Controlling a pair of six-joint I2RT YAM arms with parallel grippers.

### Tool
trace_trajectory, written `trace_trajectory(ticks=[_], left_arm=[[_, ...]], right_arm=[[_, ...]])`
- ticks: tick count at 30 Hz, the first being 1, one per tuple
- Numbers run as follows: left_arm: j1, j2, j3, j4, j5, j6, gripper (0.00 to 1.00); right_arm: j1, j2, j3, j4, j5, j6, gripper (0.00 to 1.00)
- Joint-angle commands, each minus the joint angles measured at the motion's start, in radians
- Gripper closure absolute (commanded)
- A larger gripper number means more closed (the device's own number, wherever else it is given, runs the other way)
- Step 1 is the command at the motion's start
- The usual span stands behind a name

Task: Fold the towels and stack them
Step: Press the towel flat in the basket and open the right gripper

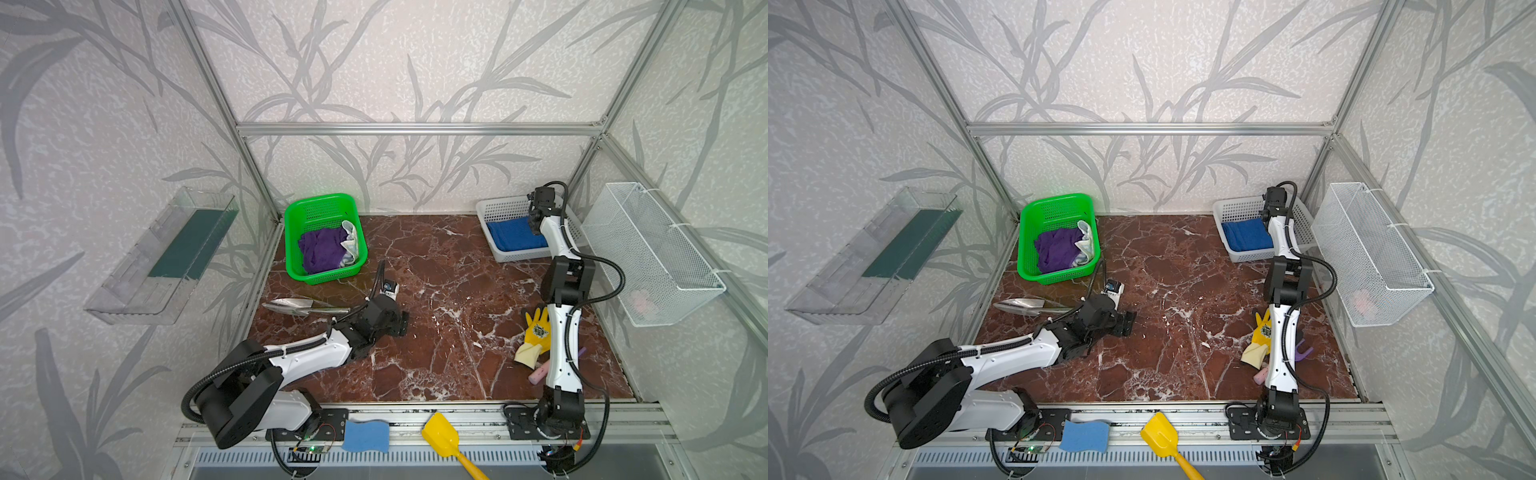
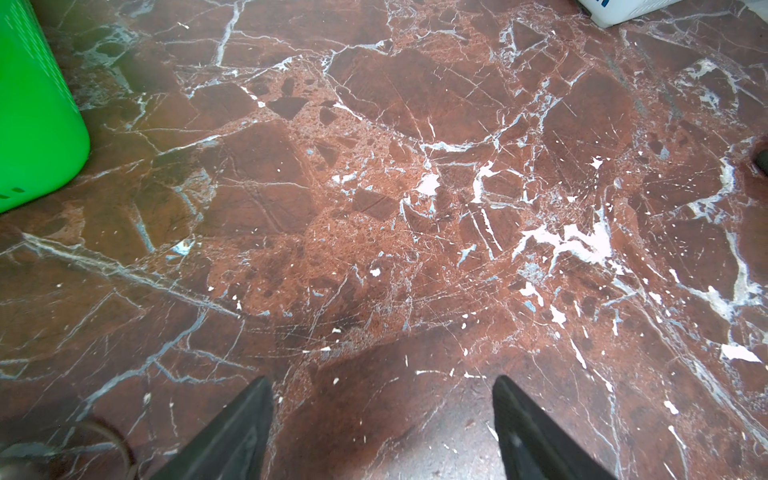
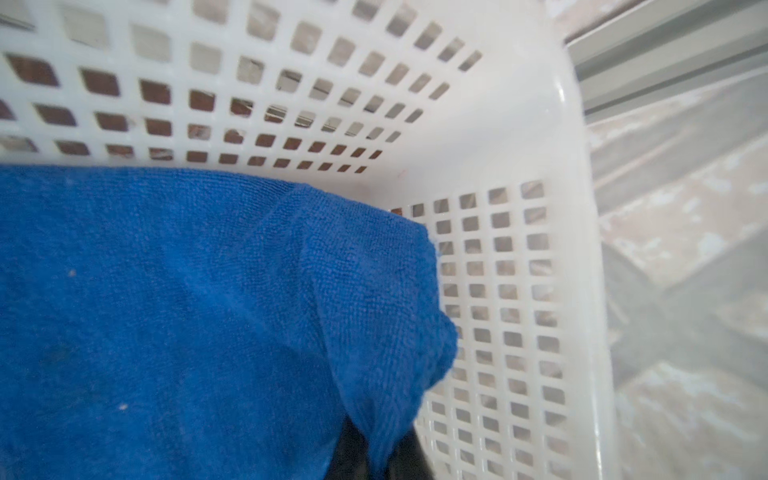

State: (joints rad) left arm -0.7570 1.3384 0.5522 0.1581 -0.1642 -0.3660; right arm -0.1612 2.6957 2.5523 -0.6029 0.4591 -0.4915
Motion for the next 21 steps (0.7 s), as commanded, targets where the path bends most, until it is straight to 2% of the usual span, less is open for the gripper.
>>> trace_trajectory(ticks=[1, 5, 9, 14, 20, 21], left_arm=[[0.004, 0.013, 0.02, 0.025, 0.002, 0.002, 0.17], [0.003, 0.02, 0.025, 0.024, 0.01, 0.005, 0.17], [0.004, 0.026, 0.029, 0.023, 0.013, 0.013, 0.17], [0.004, 0.042, 0.047, 0.016, 0.027, 0.021, 0.17], [0.004, 0.033, 0.048, 0.032, 0.027, 0.012, 0.17], [0.004, 0.028, 0.045, 0.039, 0.024, 0.012, 0.16]], right_arm=[[-0.005, -0.039, 0.007, 0.008, -0.003, 0.023, 0.71], [-0.006, -0.046, -0.01, 0.036, 0.038, 0.024, 0.44], [-0.002, -0.06, -0.033, 0.067, 0.059, 0.024, 0.3], [0.021, -0.074, -0.042, 0.064, 0.032, 0.033, 0.25], [0.071, -0.158, -0.112, 0.054, -0.086, 0.088, 0.22], [0.079, -0.178, -0.126, 0.049, -0.11, 0.106, 0.18]])
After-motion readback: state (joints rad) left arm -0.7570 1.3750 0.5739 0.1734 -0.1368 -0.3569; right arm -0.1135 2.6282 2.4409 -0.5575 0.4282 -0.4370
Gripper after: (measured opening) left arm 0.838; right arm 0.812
